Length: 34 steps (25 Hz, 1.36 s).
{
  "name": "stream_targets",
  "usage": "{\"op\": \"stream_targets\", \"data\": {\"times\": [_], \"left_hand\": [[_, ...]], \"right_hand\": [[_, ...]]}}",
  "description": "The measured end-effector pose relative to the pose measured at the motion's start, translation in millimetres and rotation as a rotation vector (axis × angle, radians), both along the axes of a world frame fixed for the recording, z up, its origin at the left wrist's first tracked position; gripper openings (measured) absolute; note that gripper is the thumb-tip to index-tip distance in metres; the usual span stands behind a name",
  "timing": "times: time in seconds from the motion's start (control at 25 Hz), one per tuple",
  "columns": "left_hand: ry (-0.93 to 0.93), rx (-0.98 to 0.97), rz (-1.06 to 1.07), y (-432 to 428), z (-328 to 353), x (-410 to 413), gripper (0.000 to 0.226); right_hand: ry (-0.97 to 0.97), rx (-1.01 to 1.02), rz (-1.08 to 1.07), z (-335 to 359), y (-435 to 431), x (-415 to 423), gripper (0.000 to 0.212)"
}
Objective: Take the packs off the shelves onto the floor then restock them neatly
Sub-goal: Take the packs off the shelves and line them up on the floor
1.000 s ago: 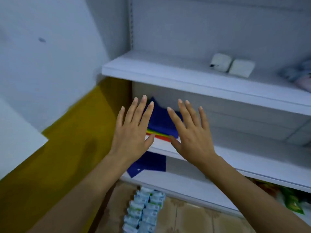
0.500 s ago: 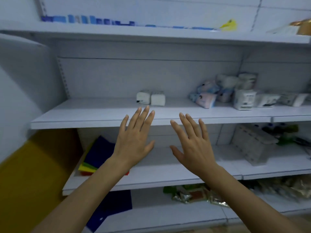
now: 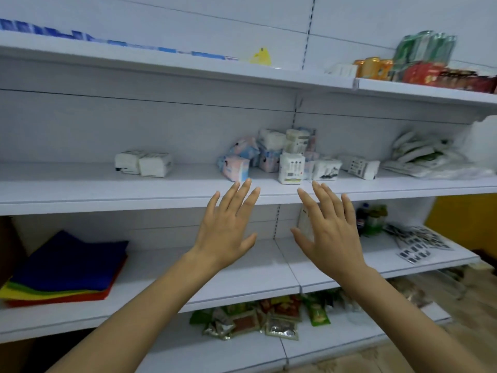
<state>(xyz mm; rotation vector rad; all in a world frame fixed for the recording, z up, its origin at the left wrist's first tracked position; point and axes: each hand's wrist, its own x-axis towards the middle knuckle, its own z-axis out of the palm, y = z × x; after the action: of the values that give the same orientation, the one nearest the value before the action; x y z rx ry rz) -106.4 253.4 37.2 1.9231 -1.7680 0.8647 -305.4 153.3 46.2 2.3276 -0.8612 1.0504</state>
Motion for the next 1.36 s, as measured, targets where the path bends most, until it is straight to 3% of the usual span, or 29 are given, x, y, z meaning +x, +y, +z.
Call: {"op": "stream_targets", "data": {"times": [0.36,0.68,0.92,1.0,1.16,1.2,1.28,1.36], "left_hand": [[0.071,0.099,0.039,-96.2,-19.2,-3.3,0.102],[0.242,0.079,-0.027,-276.3,-6.9,17.3,0.090],[0.165,0.165,-0.149,-384.7,-8.5,-11.0,0.084],[0.209,0.074,-0.159,-407.4,-6.9,-5.1,0.077],[0.494,-0.177,-0.082,-437.1,5.5,34.6,0.062],[0.488,-0.222,-0.035,-441.4,7.3,51.9,0.058],[0.308,-0.233,0.114,-447.4,12.9,88.7,0.050],[0.177,-0.006,0.264,-451.4,18.9,123.9,0.047]], "right_hand": [[0.032,0.047,0.105,-34.5,-98.7,3.4,0.071],[0.117,0.039,0.046,-27.4,-252.5,14.0,0.076],[0.025,0.181,-0.010,-34.2,-360.2,-3.8,0.060],[-0.004,0.222,0.048,-32.5,-385.8,5.4,0.057],[-0.051,0.234,0.277,-9.6,-430.9,44.0,0.052],[-0.057,0.227,0.342,-3.2,-438.5,56.6,0.051],[-0.056,0.204,0.446,10.9,-447.2,83.0,0.048],[-0.027,0.175,0.515,26.8,-449.5,113.2,0.047]]}}
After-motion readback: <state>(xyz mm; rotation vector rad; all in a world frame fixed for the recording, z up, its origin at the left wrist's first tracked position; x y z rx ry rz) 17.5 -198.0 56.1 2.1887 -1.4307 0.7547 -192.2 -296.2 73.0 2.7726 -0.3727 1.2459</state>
